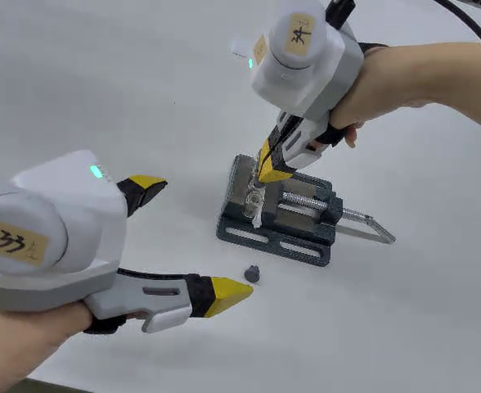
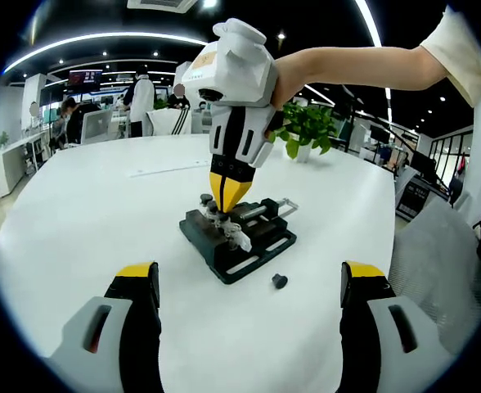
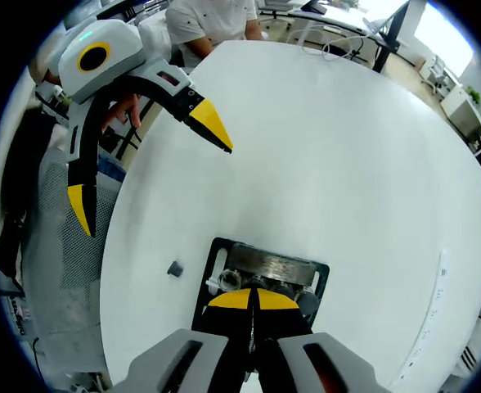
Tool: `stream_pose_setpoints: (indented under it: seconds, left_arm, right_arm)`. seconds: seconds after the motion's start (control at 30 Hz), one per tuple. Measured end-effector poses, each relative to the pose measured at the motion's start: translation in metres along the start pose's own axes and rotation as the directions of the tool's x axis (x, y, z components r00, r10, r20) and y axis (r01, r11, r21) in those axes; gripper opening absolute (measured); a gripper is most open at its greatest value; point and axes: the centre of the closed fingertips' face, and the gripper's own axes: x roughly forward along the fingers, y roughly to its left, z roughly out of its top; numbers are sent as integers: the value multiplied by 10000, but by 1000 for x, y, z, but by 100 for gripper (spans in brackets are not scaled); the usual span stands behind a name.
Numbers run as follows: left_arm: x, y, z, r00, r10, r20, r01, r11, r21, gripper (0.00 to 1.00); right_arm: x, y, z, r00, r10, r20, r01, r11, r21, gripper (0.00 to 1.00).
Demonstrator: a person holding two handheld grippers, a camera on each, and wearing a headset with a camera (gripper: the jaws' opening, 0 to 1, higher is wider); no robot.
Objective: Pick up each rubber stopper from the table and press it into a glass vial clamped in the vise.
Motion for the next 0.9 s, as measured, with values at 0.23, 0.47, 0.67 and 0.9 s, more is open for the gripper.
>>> stream_pose_setpoints:
  seconds: [0.23,0.47,0.67,0.9]
  left_arm:
    - [4,1,-7,10000,-57,-71,56,9999,-125,90]
    - [6,-3,-4,9999,-134,-21,134,9999,-103,90]
    - [5,-6,1,9999,-146,59,146,9999,-27,90]
    - [0,-5,7,9999,-97,116,95,9998,201,90]
  right_arm:
    - [3,-3,1,9998,-48,-171,48,10000,29,0]
    - [3,-3,1,9980,-199,-594,186,9996,-230,0]
    - [1,-6,-2,10000,-27,26,25,9981,611,0]
    - [-1,0,-2,9997,-108,202,98,9987,502,0]
